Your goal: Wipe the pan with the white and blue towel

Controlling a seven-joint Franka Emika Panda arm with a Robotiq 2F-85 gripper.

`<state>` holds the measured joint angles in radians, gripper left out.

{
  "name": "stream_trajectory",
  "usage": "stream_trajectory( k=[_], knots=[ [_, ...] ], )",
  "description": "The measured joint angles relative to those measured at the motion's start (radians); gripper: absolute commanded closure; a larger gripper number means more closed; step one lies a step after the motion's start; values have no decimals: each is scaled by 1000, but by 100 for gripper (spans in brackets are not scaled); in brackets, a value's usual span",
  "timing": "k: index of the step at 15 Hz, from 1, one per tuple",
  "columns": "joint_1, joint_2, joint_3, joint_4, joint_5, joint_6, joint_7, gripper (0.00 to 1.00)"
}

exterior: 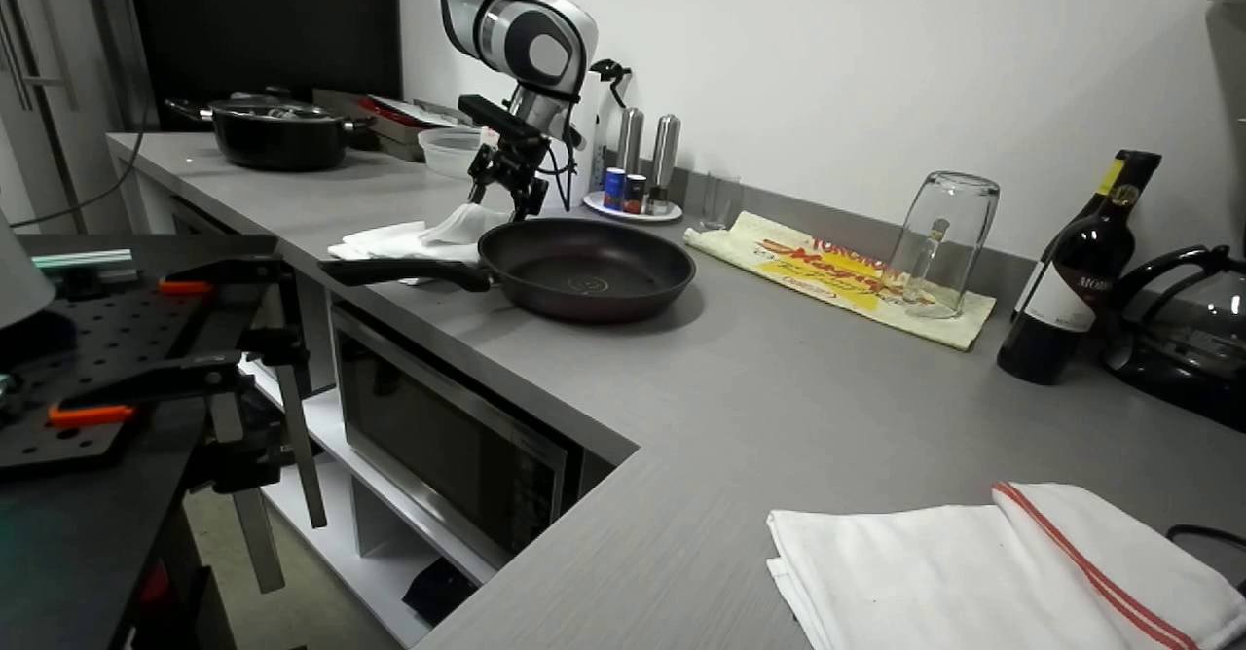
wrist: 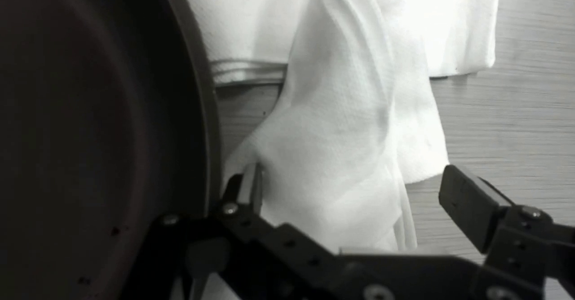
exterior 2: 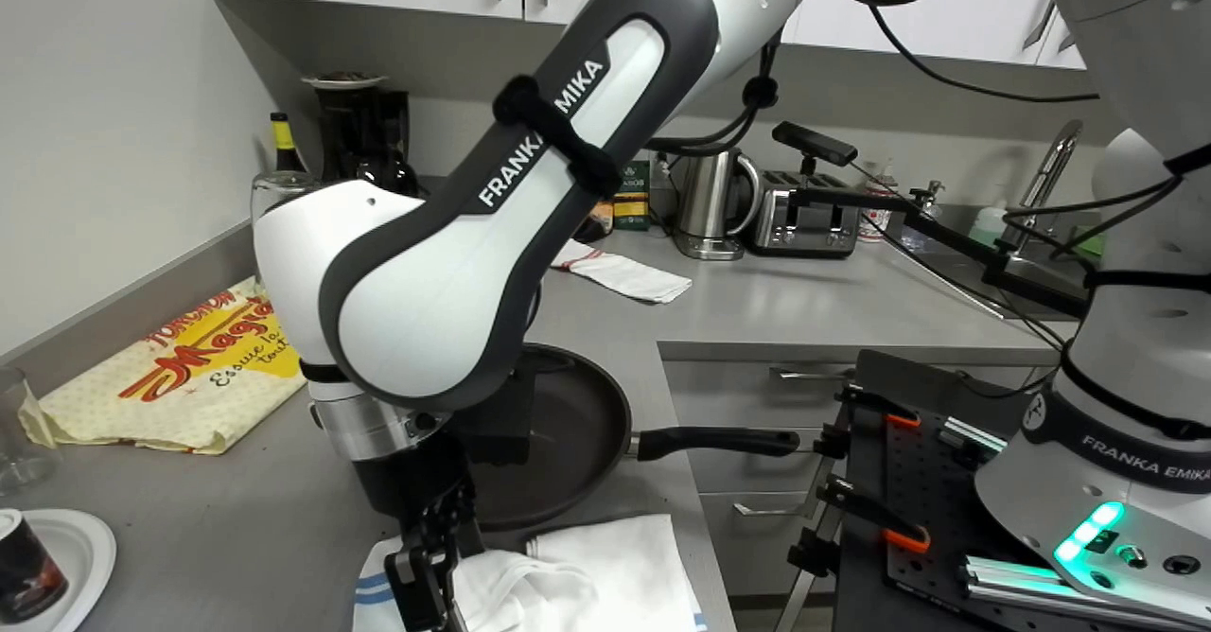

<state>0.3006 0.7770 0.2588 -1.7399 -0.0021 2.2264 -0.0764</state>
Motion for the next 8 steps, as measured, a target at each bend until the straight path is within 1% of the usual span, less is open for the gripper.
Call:
stream_trajectory(
  k=[1, 2, 3, 5, 8],
  knots=[
    [0, 4, 0, 2, 0, 0, 0, 0],
    [-1, 8, 0, 4, 0, 0, 0, 13],
    [-1, 11, 0, 5, 0, 0, 0, 27],
    [-3, 15, -2, 8, 0, 0, 0, 41],
    [-11, 14, -5, 17, 0, -3, 6, 66]
  ],
)
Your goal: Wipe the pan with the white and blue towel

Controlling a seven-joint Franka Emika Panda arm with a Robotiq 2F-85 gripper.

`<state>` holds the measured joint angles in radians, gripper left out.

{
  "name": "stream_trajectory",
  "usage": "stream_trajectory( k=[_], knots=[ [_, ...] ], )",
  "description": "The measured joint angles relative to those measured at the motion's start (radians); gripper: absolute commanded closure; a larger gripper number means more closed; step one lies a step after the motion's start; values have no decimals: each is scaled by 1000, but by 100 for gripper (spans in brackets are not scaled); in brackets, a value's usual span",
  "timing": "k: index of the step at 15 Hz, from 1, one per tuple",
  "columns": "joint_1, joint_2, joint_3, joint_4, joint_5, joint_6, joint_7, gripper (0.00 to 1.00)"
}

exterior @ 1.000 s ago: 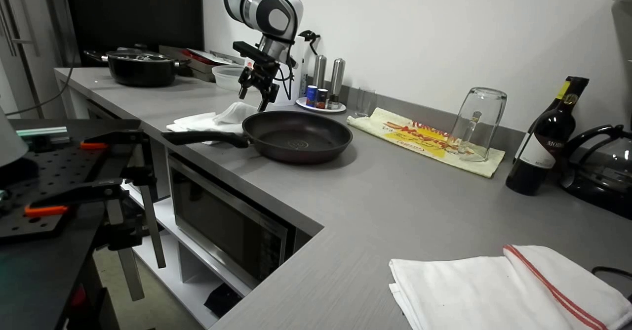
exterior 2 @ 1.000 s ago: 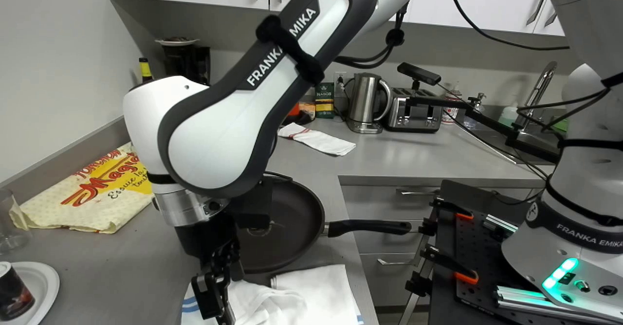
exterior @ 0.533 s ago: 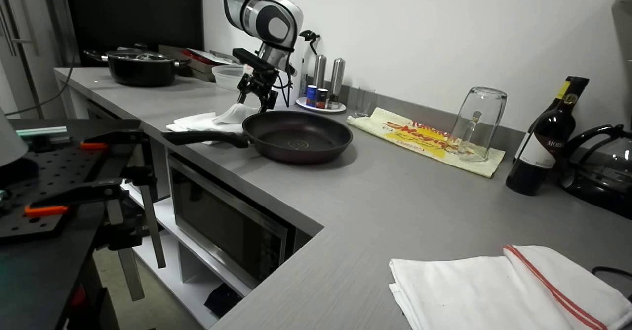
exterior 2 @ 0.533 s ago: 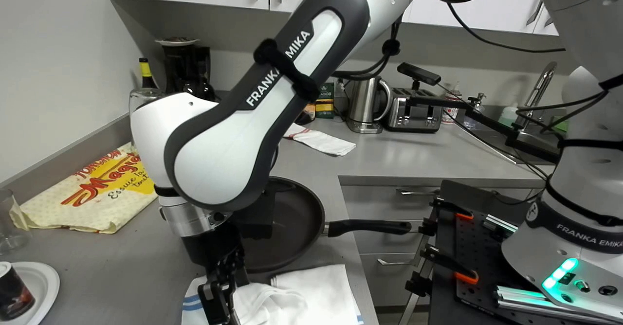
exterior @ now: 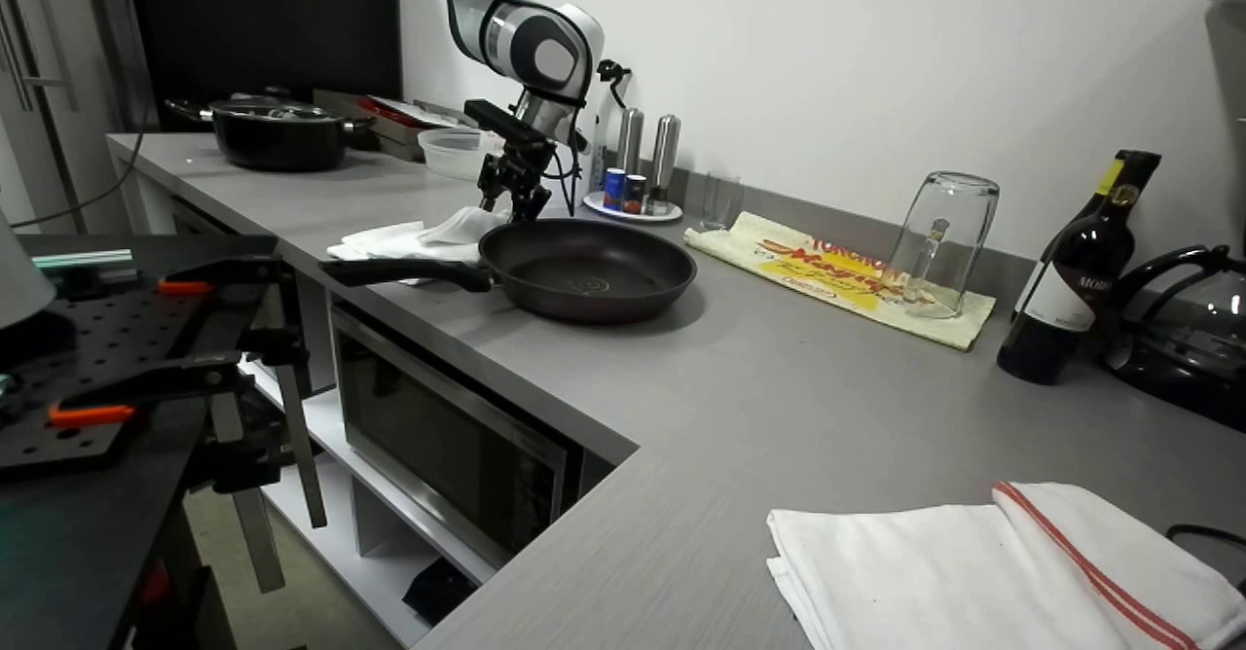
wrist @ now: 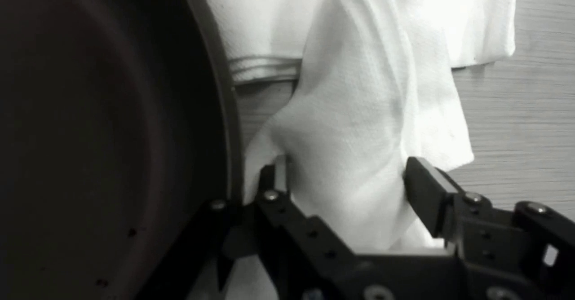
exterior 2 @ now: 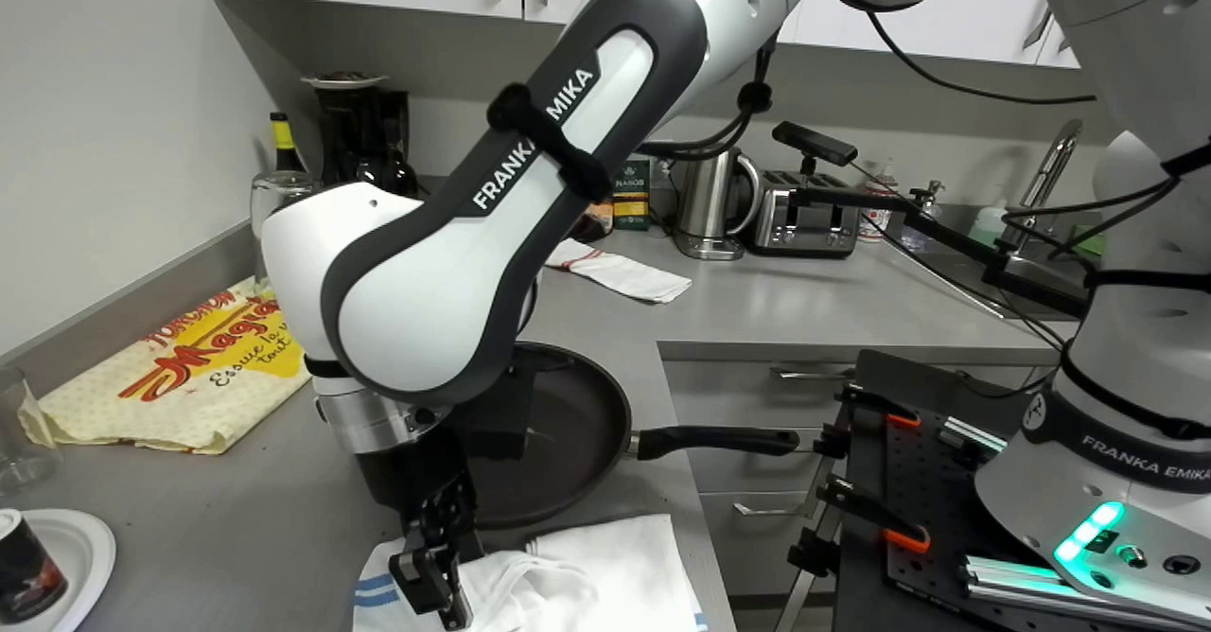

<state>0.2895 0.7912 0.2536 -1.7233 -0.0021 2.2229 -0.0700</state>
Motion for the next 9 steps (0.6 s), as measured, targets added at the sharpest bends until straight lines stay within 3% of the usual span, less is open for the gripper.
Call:
stream_trajectory(
  k=[5, 9],
  knots=[
    [-13, 0, -11, 7, 0, 0, 8, 99],
    [-18, 1, -12, 7, 0, 0, 9, 97]
  ],
)
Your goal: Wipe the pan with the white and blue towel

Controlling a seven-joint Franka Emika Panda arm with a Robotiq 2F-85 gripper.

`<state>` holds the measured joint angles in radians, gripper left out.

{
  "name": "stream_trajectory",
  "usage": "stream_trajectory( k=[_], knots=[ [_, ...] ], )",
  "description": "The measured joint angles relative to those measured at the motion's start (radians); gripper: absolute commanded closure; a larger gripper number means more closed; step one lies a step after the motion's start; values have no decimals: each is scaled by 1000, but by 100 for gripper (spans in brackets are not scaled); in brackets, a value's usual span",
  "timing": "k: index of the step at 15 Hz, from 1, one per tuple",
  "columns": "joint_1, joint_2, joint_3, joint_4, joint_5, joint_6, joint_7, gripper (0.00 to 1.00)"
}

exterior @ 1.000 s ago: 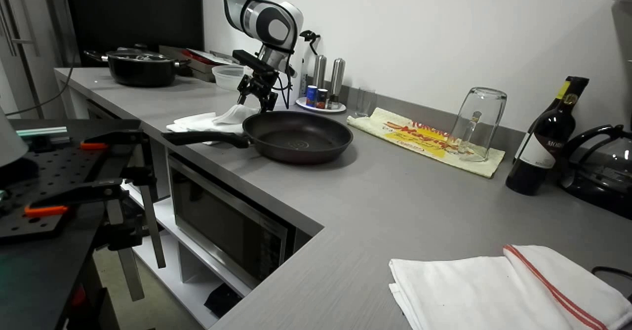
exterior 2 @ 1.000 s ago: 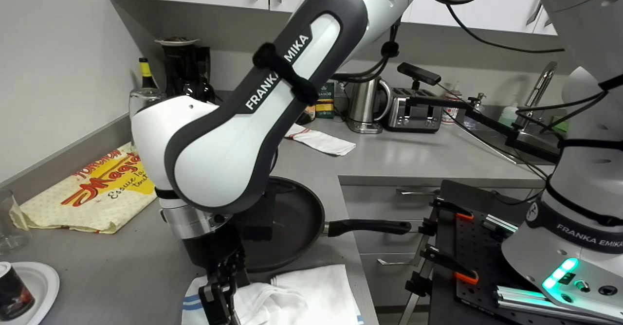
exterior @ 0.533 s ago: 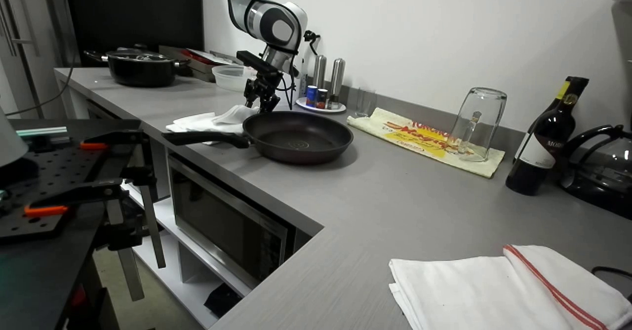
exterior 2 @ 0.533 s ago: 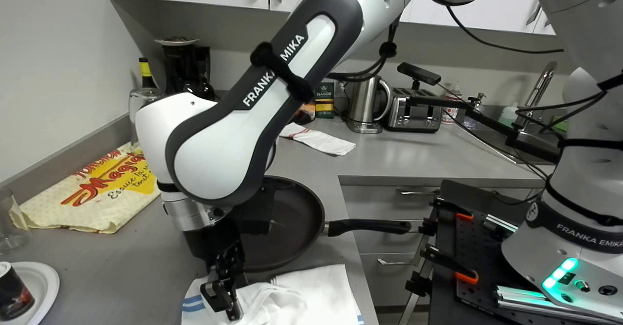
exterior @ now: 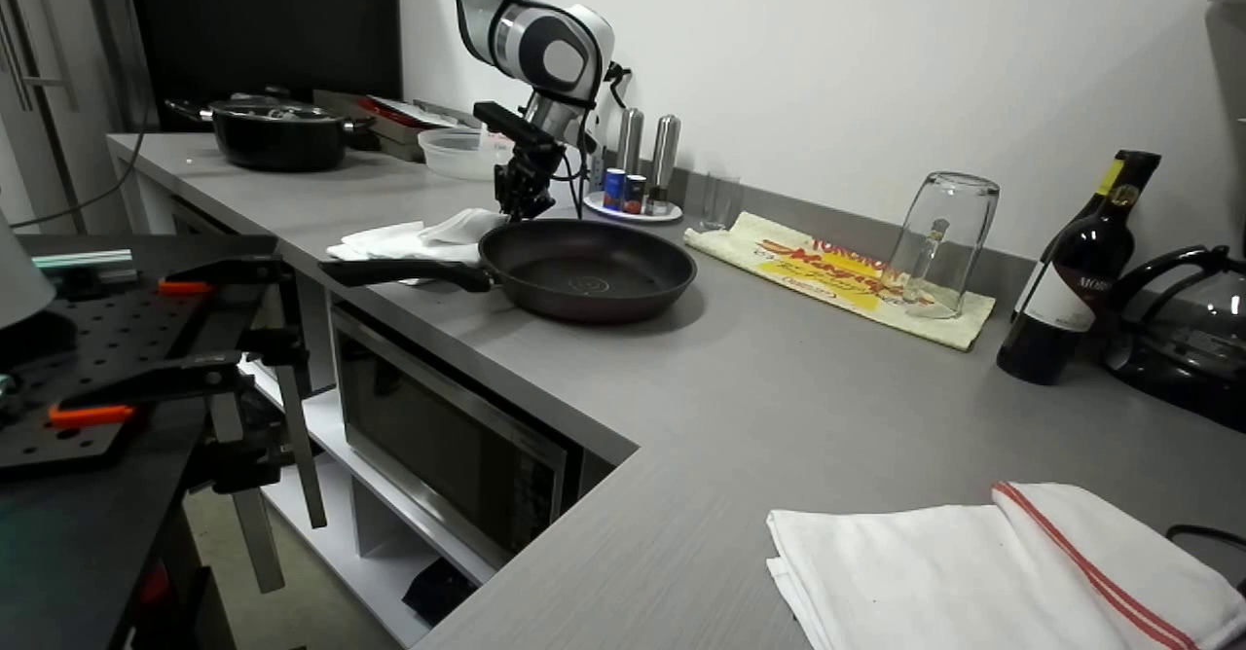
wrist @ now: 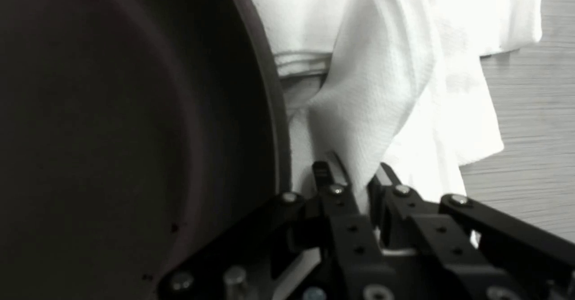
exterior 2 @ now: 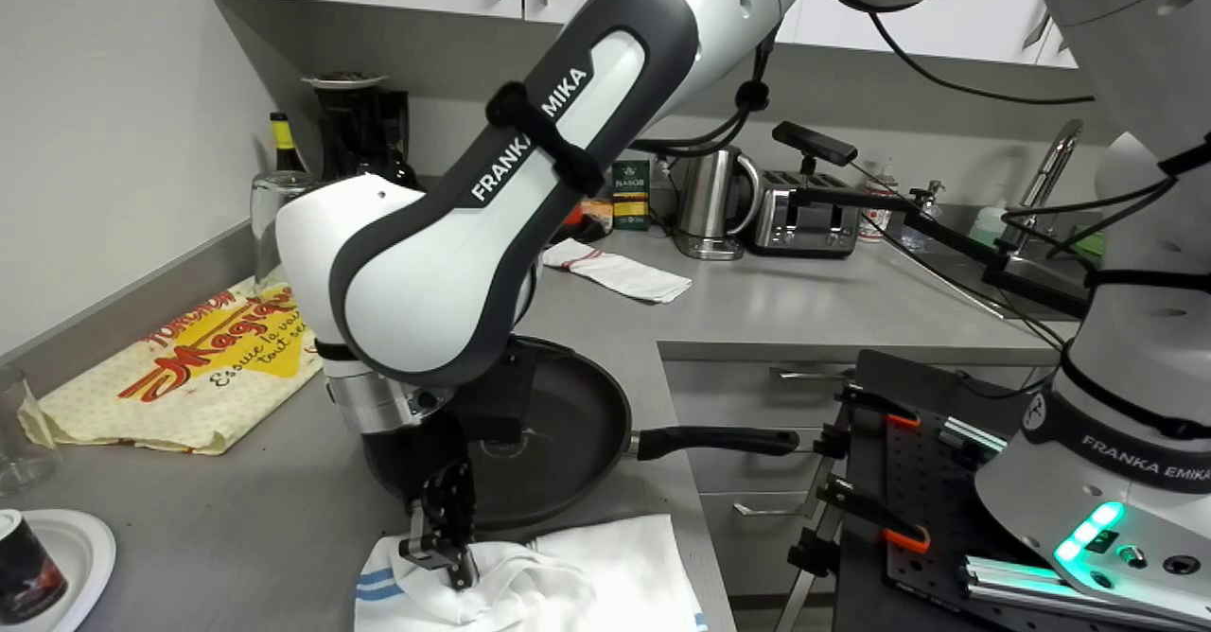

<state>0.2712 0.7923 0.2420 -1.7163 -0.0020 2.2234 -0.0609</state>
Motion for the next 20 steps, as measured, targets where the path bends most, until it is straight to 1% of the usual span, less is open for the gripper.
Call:
stream_trajectory(
  k=[6, 12, 14, 17, 20],
  knots=[
    [-5, -30, 3, 1, 0, -10, -4, 97],
    [-12, -166, 0, -3, -4, -70, -17, 97],
    [-15, -211, -13, -7, -14, -74, -17, 97],
    [-25, -261, -50, -12, -49, -73, -17, 97],
    [-55, -281, -80, -14, -64, -73, -20, 97]
  ],
)
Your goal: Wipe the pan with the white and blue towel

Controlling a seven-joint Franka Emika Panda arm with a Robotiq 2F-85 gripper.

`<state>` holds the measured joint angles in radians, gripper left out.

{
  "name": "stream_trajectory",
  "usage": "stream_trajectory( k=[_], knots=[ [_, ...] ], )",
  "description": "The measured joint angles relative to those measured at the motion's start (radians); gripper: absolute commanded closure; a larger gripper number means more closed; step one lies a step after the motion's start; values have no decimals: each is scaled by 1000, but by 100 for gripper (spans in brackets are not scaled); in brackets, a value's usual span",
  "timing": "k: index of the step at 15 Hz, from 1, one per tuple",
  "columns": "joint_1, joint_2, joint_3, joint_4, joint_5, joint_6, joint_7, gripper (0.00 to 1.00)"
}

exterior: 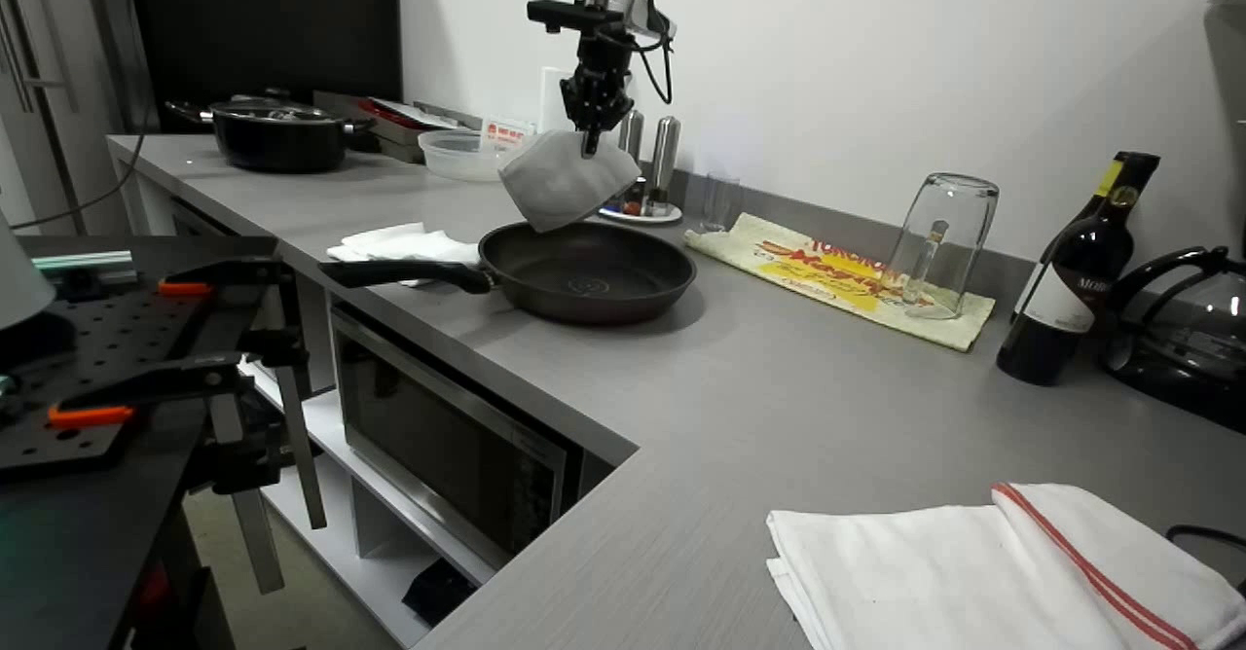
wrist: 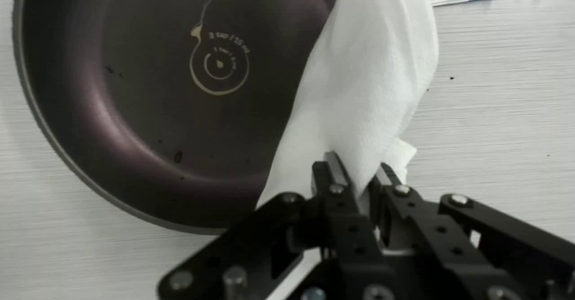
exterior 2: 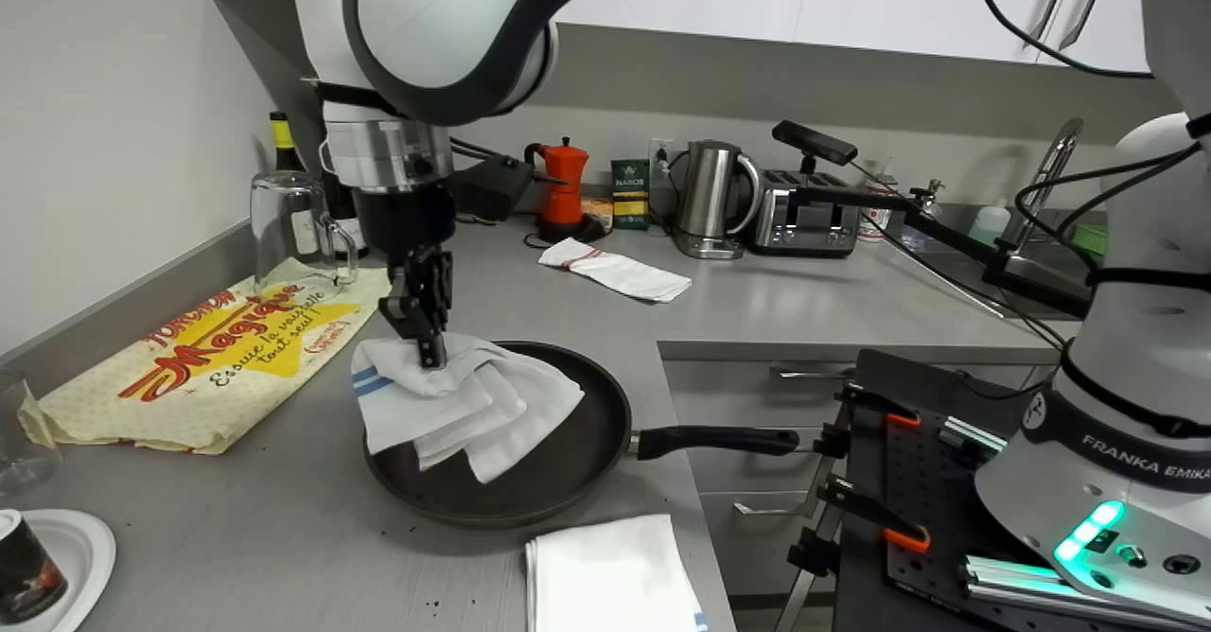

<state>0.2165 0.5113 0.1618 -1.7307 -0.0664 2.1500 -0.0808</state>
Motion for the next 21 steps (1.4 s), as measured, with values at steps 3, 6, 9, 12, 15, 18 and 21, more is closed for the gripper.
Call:
stream_trajectory(
  k=[3, 6, 9, 12, 15, 18, 21],
  knots=[
    [-39, -1, -15, -5, 1, 0, -4, 97],
    [-75, -1, -21, -10, 8, -1, -12, 97],
    [-98, -1, -21, -6, 23, -2, -20, 97],
    [-110, -1, -29, 2, 24, -2, -20, 97],
    [-125, 1, -49, 3, 24, -2, -20, 97],
    [-131, 17, -75, 2, 10, -2, -20, 97],
    [-125, 51, -90, -2, -36, 5, -13, 97]
  ],
)
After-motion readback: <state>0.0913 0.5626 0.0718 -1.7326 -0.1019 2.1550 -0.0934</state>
